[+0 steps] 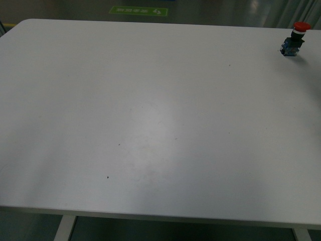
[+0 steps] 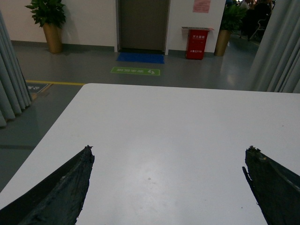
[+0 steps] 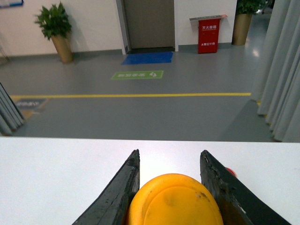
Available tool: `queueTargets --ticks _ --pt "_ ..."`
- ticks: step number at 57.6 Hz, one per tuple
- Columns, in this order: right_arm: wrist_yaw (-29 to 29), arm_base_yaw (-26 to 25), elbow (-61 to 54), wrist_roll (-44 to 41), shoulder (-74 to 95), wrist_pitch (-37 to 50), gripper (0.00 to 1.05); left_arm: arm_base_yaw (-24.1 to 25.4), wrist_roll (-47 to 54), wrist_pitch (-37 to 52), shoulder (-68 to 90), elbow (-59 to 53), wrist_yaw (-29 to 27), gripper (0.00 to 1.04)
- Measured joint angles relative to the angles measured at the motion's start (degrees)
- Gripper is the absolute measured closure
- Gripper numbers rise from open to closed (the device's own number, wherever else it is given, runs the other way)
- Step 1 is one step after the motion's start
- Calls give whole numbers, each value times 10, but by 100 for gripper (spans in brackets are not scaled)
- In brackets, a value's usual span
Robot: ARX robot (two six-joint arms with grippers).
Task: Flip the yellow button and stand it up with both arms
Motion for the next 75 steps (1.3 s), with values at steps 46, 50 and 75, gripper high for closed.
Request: queueTargets --ticks 46,50,75 --pt "28 -7 45 -340 97 -73 72 0 0 0 0 0 0 7" --pt "41 -5 61 -347 113 -80 72 0 0 0 0 0 0 7" --pt "86 -15 121 -307 183 -126 72 0 0 0 0 0 0 7"
